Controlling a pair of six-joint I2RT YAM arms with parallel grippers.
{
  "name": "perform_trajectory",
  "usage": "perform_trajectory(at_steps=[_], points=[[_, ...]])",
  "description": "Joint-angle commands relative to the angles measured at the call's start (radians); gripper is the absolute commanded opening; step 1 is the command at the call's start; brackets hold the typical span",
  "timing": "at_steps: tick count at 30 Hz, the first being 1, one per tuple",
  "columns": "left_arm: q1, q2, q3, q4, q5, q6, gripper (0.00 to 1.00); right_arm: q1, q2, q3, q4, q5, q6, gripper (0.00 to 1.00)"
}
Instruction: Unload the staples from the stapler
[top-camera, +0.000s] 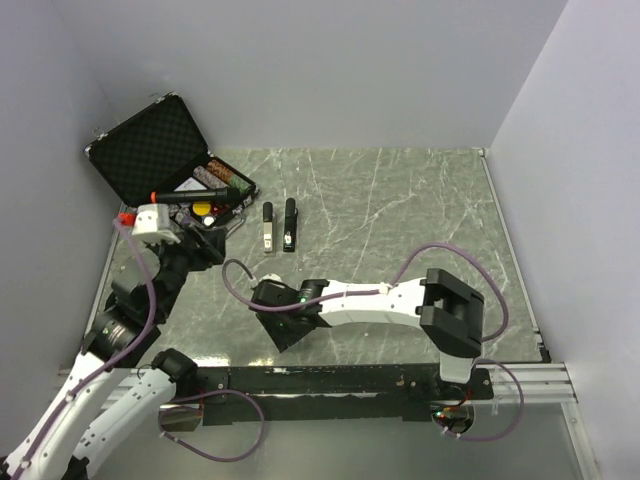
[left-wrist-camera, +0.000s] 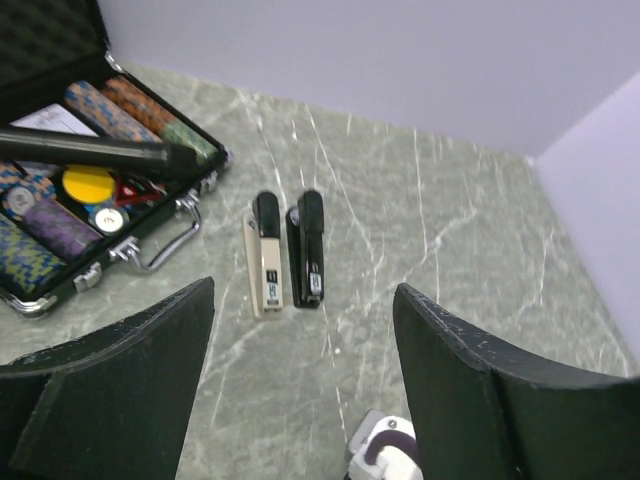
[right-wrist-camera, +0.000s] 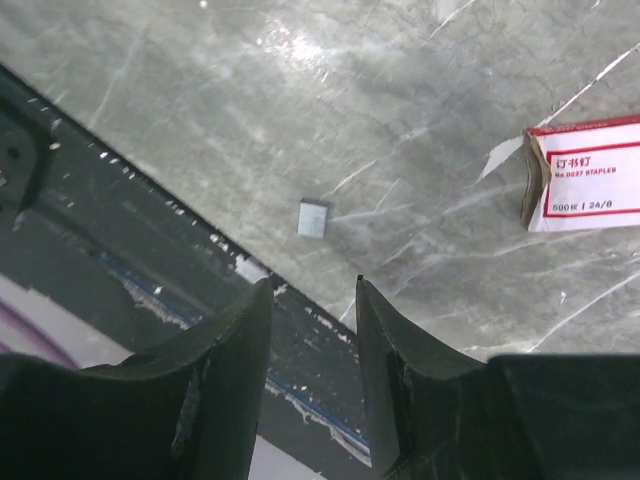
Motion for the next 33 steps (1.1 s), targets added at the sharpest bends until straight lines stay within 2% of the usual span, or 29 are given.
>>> perform_trajectory(at_steps=[1,17,33], points=[[0.004,-0.072,-0.015,0.042,-0.111,-0.030,0.78,0.017,0.051,0.071,-0.066,0.034,-0.006,0.46],[0.004,-0.100,-0.022,0.050,-0.128,-0.036,0.78,0.034,0.179,0.171,-0.109,0.021,-0.026,0.47],[0.004,-0.092,-0.024,0.055,-0.116,-0.035,0.78,0.035,0.240,0.215,-0.136,0.046,-0.006,0.46]])
